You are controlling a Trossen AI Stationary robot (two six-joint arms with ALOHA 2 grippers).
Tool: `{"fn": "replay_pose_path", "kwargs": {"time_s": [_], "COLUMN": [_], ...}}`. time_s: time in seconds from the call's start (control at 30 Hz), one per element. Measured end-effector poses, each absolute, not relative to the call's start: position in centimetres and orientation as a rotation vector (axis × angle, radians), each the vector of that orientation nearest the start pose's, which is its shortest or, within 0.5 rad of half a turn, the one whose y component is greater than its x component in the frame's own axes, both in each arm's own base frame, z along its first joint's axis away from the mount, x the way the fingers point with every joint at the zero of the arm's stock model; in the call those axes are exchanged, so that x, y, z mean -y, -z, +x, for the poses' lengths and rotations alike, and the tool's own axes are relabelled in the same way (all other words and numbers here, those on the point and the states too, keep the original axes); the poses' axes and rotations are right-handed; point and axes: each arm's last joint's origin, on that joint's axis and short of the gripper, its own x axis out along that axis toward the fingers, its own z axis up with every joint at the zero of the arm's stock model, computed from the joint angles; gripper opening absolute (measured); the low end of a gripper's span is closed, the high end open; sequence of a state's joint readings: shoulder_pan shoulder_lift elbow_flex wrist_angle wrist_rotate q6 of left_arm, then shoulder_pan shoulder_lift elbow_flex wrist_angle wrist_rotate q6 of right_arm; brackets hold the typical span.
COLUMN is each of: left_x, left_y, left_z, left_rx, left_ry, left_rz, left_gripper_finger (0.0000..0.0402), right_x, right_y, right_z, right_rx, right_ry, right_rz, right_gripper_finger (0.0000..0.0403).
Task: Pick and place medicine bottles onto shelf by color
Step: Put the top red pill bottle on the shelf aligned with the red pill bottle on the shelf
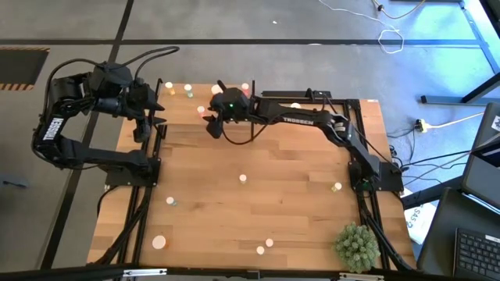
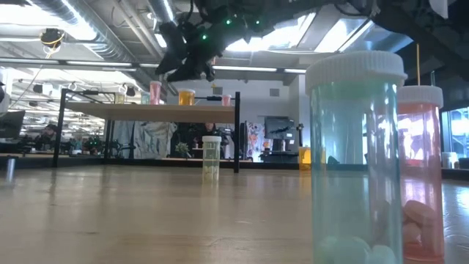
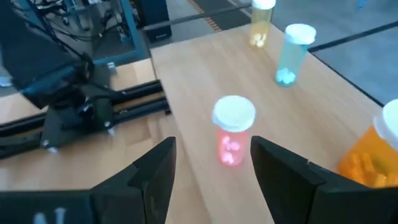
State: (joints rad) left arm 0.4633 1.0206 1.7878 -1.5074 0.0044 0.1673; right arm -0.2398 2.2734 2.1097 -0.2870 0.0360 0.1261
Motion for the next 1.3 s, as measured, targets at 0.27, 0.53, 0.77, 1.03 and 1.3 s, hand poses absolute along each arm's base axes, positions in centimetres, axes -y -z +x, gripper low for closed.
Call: {"fn": "replay_pose_path", "kwargs": {"time_s": [0.27, 0.53, 0.77, 1.03, 1.3], "left_x": [-3.9, -3.9, -4.0, -3.9, -4.0], "left_y": [-47.7, -47.7, -47.7, -47.7, -47.7], "left_z": [7.9, 7.9, 7.9, 7.9, 7.9], "left_rx": [-0.759, -0.759, -0.750, -0.751, -0.751], "left_ry": [-0.375, -0.375, -0.376, -0.376, -0.377], "left_rz": [-0.016, -0.016, -0.013, -0.013, -0.013], "left_gripper_finger": [0.0173, 0.0173, 0.0173, 0.0173, 0.0173], "right_x": [13.7, 13.9, 14.4, 14.7, 14.9], "right_y": [-27.0, -26.8, -27.0, -27.2, -26.6], "right_z": [51.9, 51.9, 51.9, 51.9, 52.1], "right_rx": [-0.413, -0.421, -0.406, -0.377, -0.380], "right_ry": [0.334, 0.324, 0.330, 0.308, 0.280], "right_rz": [0.149, 0.118, 0.117, 0.122, 0.130], "right_gripper_finger": [0.0210, 0.0210, 0.0210, 0.0210, 0.0210]}}
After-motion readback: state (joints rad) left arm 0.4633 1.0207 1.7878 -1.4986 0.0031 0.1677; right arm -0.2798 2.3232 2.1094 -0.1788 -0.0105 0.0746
